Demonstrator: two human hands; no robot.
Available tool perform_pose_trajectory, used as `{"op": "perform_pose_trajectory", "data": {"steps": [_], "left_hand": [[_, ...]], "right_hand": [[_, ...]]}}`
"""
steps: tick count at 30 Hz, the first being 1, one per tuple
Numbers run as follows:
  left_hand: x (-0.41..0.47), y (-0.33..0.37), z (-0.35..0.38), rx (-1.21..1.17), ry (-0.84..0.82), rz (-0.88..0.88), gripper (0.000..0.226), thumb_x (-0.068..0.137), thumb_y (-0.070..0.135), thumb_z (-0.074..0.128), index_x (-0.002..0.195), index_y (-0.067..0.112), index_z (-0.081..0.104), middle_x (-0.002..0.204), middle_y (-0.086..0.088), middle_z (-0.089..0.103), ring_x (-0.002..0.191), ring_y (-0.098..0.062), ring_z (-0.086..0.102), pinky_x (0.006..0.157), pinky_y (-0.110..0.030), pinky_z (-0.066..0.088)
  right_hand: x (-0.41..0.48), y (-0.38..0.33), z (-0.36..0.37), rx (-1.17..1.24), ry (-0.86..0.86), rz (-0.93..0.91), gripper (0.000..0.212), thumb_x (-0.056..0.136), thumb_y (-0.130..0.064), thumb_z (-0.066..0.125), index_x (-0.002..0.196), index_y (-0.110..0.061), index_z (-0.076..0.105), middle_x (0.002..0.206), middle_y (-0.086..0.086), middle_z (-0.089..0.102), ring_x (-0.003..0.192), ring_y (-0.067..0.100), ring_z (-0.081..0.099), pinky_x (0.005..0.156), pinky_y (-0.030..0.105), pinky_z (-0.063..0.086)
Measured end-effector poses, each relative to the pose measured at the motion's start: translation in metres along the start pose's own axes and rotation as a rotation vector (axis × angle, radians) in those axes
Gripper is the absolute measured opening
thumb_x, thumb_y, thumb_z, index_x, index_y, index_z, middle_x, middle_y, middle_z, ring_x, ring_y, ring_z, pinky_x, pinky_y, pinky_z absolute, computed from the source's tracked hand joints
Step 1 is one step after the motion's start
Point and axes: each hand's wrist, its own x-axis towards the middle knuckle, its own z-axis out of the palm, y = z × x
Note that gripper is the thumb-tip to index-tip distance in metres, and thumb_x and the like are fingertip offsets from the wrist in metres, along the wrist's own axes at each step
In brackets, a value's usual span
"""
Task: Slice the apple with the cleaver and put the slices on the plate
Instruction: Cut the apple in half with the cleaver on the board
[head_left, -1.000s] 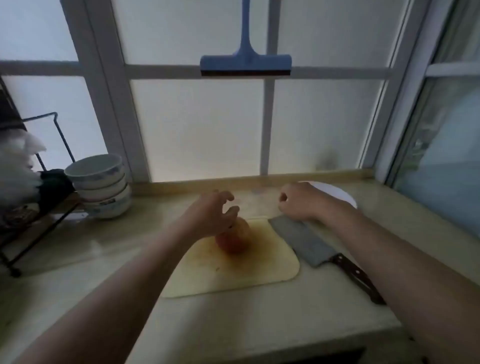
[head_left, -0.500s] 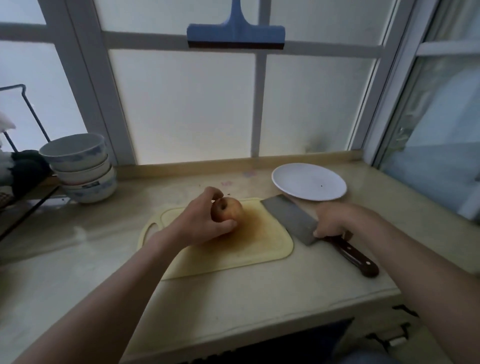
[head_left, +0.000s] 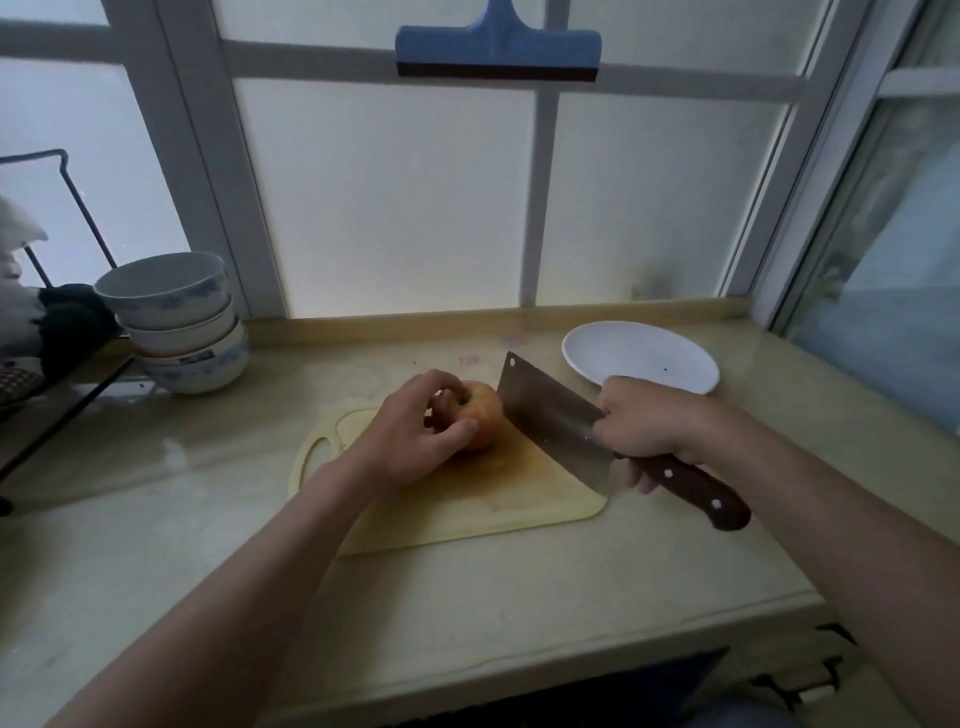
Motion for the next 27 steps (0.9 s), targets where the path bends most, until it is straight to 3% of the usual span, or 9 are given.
{"op": "perform_pose_trajectory", "data": {"steps": [4,8,12,16,21,27], "left_hand": [[-0.002,-0.006,0.0,-0.094,-0.006,-0.053,0.048,0.086,0.029,0.077,0.127,0.028,0.05,0.127,0.006,0.055,0.111,-0.012,0.06,0.08,-0.019,0.057],[-0.005,-0.012,0.001,-0.171,0.01,-0.073,0.052,0.083,0.029,0.081,0.126,0.029,0.051,0.129,0.006,0.055,0.112,-0.012,0.06,0.085,-0.022,0.058],[-0.006,-0.018,0.001,-0.184,0.017,-0.038,0.052,0.082,0.023,0.082,0.128,0.026,0.055,0.131,0.003,0.052,0.114,-0.014,0.061,0.084,-0.02,0.058],[-0.006,-0.021,0.0,-0.118,0.055,0.004,0.055,0.081,0.026,0.083,0.13,0.021,0.058,0.127,0.004,0.051,0.11,-0.01,0.06,0.08,-0.012,0.055],[-0.007,-0.023,-0.002,-0.055,0.069,0.048,0.046,0.08,0.032,0.083,0.121,0.03,0.061,0.121,0.006,0.057,0.106,-0.009,0.061,0.09,-0.023,0.058],[-0.008,-0.025,-0.002,-0.027,0.073,0.088,0.041,0.082,0.033,0.081,0.12,0.03,0.066,0.118,0.006,0.058,0.104,-0.008,0.061,0.092,-0.026,0.057]], "right_hand": [[-0.016,-0.023,0.013,-0.096,-0.048,-0.055,0.021,0.095,-0.003,0.041,0.113,-0.003,0.052,0.073,0.022,0.072,0.056,0.03,0.072,0.057,0.037,0.061],[-0.023,-0.04,0.018,-0.198,-0.032,-0.05,0.025,0.086,0.007,0.055,0.109,0.005,0.064,0.083,0.026,0.076,0.076,0.038,0.078,0.063,0.04,0.061],[-0.021,-0.05,0.016,-0.113,0.11,-0.116,0.012,0.093,0.001,0.047,0.097,0.0,0.058,0.075,0.019,0.074,0.056,0.027,0.071,0.059,0.034,0.06],[-0.018,-0.059,0.018,-0.085,0.233,-0.221,0.025,0.106,-0.011,0.042,0.13,-0.01,0.047,0.078,0.014,0.071,0.053,0.021,0.072,0.054,0.032,0.062],[-0.021,-0.069,0.02,-0.071,0.31,-0.307,0.012,0.109,-0.019,0.039,0.116,-0.012,0.047,0.079,0.011,0.068,0.045,0.014,0.067,0.043,0.023,0.051],[-0.025,-0.075,0.026,-0.075,0.302,-0.341,0.015,0.11,-0.022,0.039,0.119,-0.012,0.048,0.076,0.011,0.068,0.045,0.015,0.067,0.049,0.028,0.058]]}}
